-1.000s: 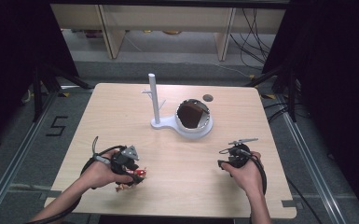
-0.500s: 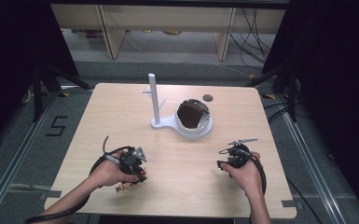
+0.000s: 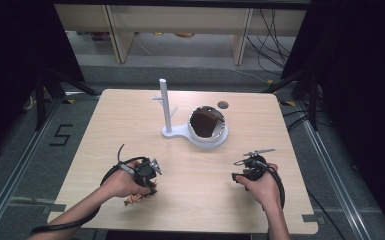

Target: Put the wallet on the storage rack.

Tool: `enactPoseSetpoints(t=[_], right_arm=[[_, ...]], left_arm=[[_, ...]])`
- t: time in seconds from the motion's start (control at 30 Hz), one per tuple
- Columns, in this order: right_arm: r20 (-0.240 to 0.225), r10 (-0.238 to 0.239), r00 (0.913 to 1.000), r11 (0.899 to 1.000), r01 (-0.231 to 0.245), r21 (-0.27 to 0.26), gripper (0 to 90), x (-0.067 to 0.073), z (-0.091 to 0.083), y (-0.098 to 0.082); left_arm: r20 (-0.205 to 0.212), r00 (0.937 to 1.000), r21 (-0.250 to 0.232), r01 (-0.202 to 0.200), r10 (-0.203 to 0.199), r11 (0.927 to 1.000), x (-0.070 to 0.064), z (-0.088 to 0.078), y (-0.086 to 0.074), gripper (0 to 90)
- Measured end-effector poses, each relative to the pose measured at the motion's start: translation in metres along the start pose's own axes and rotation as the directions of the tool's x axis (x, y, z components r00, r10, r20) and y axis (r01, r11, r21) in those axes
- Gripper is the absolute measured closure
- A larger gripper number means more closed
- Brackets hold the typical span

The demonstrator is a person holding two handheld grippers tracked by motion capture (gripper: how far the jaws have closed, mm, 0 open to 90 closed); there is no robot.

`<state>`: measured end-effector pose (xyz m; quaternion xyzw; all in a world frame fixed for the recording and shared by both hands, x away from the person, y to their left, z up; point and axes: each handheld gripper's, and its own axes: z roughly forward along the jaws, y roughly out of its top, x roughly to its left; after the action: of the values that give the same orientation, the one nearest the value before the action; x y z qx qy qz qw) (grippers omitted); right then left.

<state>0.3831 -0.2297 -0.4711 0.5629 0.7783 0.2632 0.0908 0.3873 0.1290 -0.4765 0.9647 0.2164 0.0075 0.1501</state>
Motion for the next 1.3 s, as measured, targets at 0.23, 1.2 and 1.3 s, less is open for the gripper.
enactPoseSetpoints(t=[0.23, 1.2, 1.3], right_arm=[[-0.003, 0.013, 0.9999, 1.000, -0.013, 0.005, 49.5, 0.000, 0.000, -0.001], [-0.004, -0.019, 0.9998, 1.000, 0.019, -0.003, 47.2, 0.001, 0.003, -0.002], [-0.002, -0.012, 0.9999, 1.000, 0.012, 0.005, 46.8, 0.002, 0.003, -0.002]], left_arm=[[0.013, 0.9999, 0.012, 0.000, -0.001, 0.9999, 0.002, -0.001, 0.002, 82.3], [-0.093, 0.9955, -0.123, 0.007, -0.018, 0.9924, 0.005, -0.053, -0.010, 86.8], [-0.099, 0.9942, -0.138, 0.028, -0.042, 0.9901, 0.006, -0.059, -0.011, 86.8]])
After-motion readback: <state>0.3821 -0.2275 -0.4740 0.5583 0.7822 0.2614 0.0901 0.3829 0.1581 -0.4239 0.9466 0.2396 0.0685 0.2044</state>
